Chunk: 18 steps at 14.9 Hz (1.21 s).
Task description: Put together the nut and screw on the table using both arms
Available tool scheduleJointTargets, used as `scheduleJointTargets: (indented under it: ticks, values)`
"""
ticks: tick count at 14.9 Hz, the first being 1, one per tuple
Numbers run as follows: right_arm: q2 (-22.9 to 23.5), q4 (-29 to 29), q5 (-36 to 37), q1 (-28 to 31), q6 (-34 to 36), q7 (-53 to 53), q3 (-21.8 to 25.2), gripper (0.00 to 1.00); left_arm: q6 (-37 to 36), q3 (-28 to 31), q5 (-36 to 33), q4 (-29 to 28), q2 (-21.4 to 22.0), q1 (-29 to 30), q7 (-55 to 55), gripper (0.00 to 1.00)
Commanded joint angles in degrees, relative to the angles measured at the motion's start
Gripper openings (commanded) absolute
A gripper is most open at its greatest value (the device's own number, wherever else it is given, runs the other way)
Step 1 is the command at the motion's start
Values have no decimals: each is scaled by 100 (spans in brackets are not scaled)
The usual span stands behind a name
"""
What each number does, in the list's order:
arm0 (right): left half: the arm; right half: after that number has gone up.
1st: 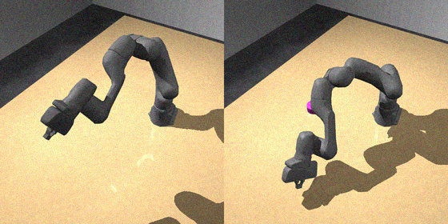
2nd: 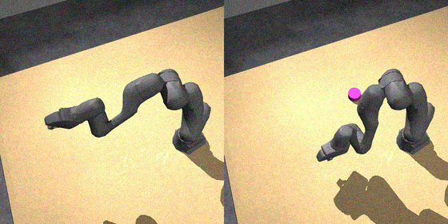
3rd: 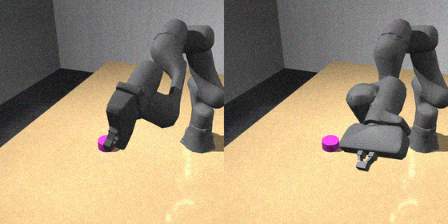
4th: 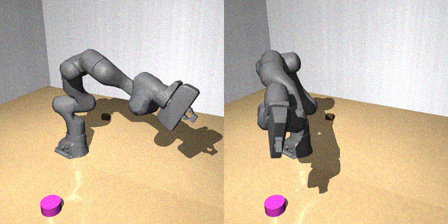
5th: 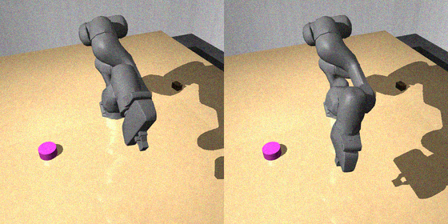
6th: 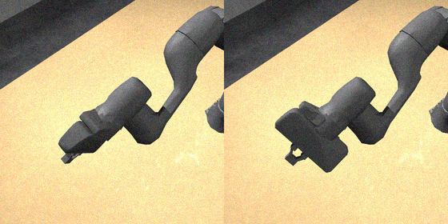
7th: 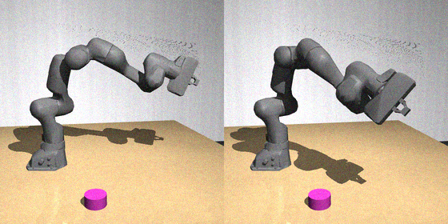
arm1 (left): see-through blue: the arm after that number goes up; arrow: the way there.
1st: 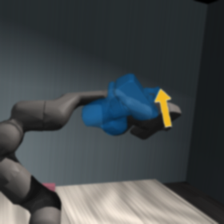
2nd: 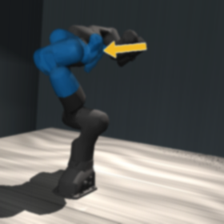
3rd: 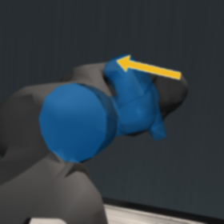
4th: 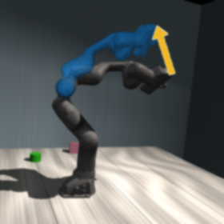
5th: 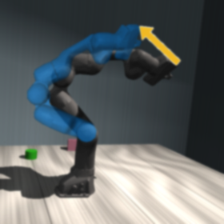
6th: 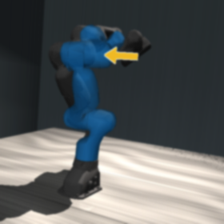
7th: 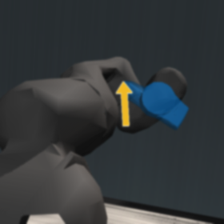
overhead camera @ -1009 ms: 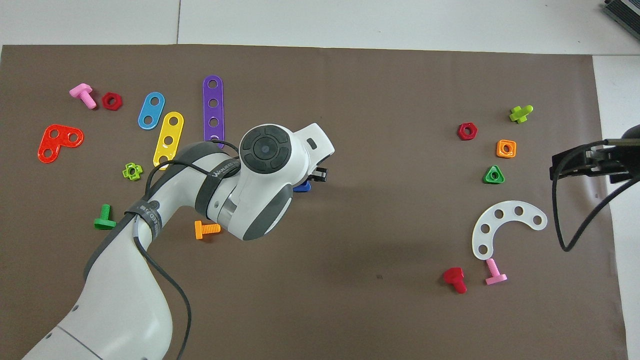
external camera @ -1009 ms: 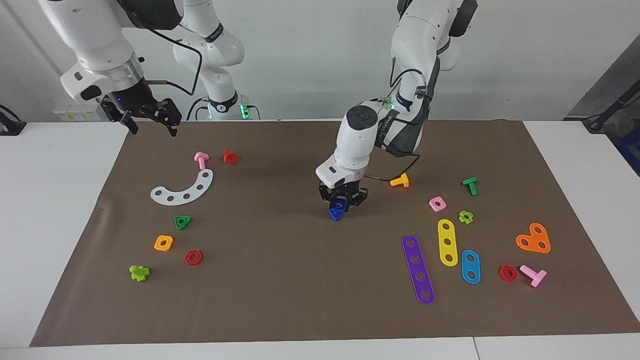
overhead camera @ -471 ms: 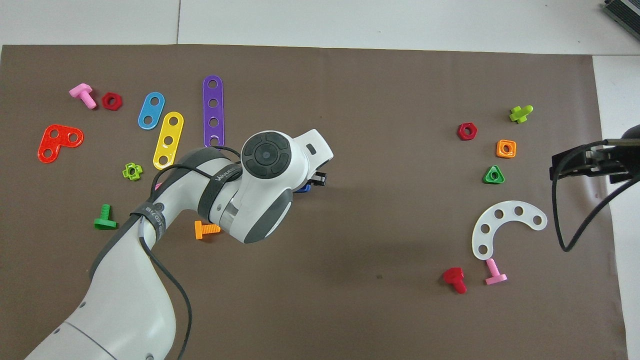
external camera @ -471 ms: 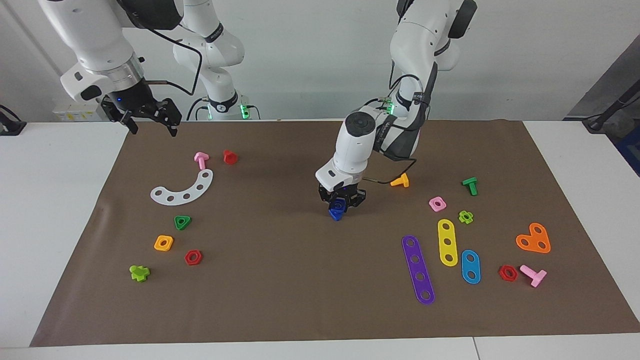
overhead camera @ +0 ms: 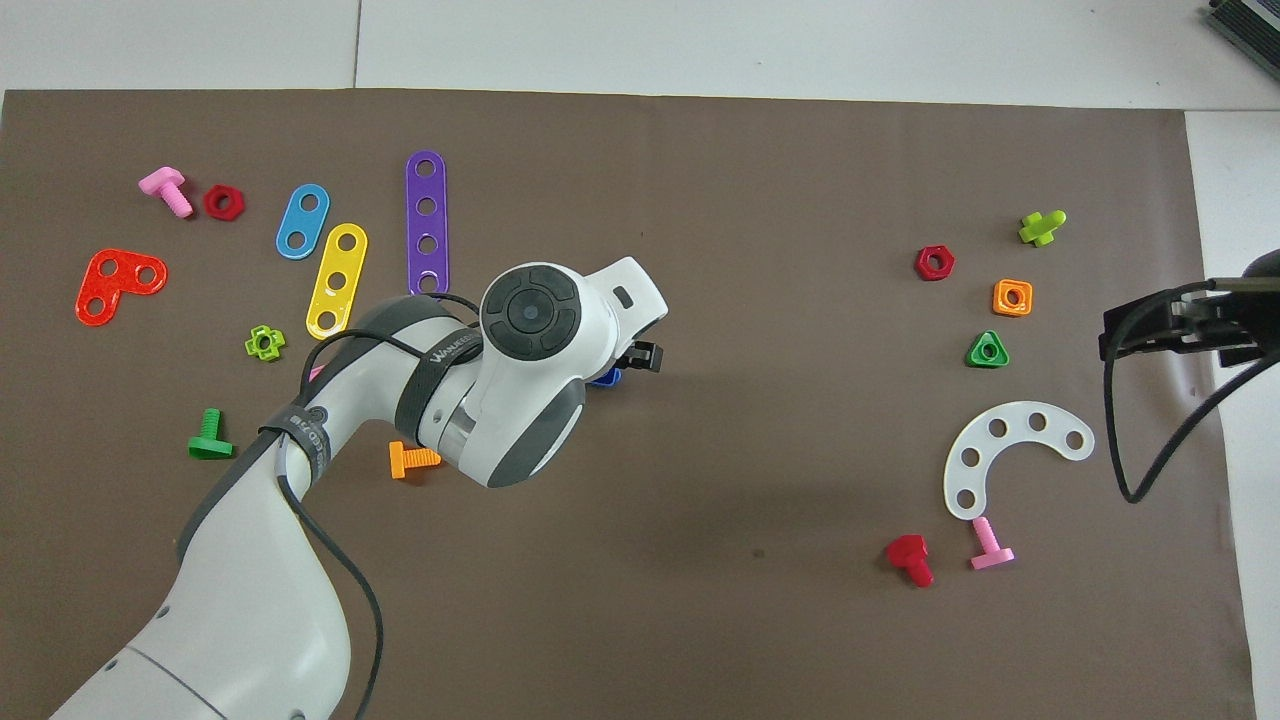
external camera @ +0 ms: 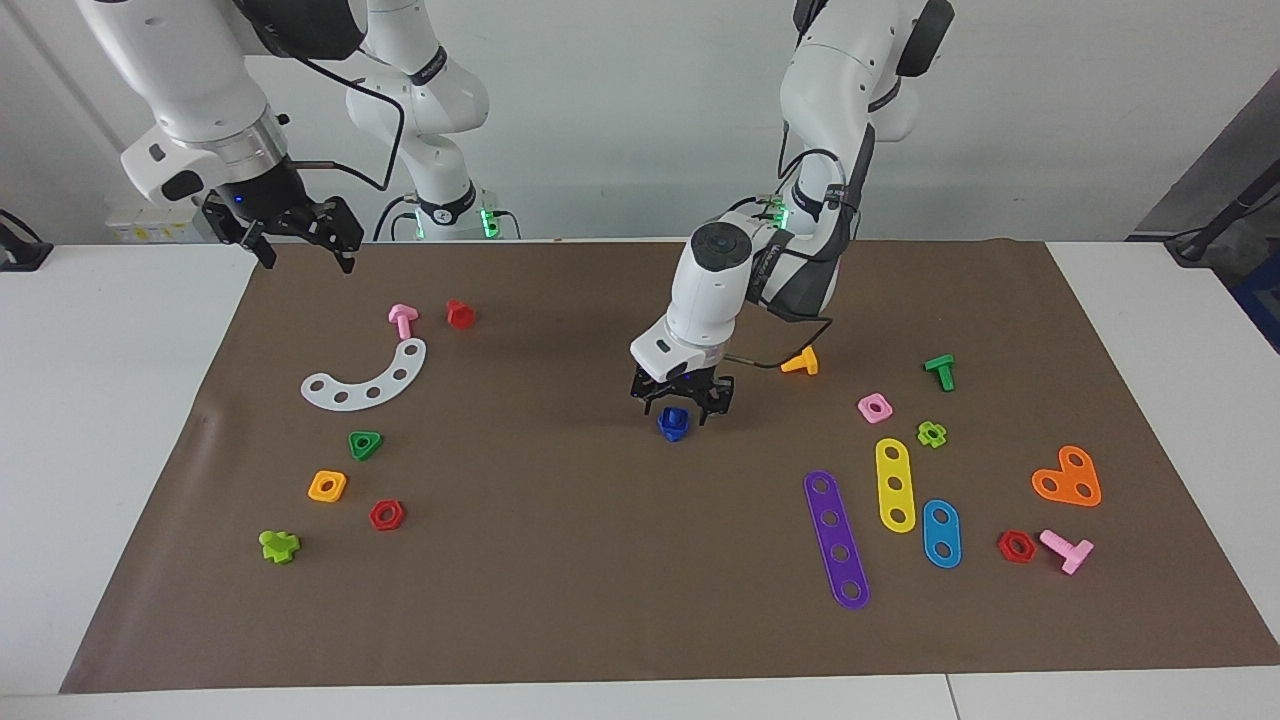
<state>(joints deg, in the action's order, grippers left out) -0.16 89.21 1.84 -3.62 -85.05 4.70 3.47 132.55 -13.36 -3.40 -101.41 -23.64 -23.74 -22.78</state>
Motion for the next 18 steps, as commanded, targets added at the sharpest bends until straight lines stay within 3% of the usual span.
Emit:
scheduleJointTargets:
  ticks: [1,6,12,16,18]
  values:
    - [-151,193,0,2,-135,-101,-4,100,-307,71,59,-133,516,26,-16,100]
    - [-151,193,0,2,-135,-101,-4,100,-1274,185,59,-151,1238,237,141,100]
    - [-151,202,0,2,-135,-101,-4,100,-2021,255,59,-142,1809,1089,661,100]
    - [-151,193,0,2,-135,-101,-4,100,-2582,290,67,-151,2389,1766,1660,100]
    - [-151,193,0,2,-135,-101,-4,100,-2839,649,154,-134,2618,1794,2074,100]
